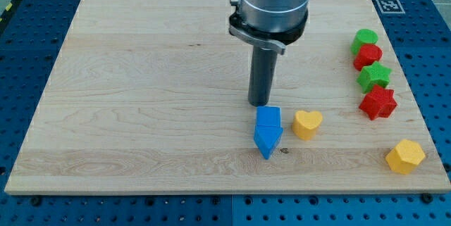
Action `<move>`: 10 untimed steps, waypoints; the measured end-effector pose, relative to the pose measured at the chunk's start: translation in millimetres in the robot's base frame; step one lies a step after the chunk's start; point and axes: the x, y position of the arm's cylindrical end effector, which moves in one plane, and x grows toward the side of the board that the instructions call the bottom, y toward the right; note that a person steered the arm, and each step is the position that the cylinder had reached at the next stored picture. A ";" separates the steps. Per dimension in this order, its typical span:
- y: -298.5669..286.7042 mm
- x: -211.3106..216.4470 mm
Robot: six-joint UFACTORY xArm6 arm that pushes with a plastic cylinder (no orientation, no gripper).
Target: Move the yellow heart closer to yellow hexagon
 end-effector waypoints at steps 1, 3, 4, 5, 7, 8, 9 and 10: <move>-14.5 20.0; 16.6 20.0; 46.1 20.9; 46.3 20.9; 68.4 34.9; 71.9 34.9; 90.4 40.9; 94.4 45.0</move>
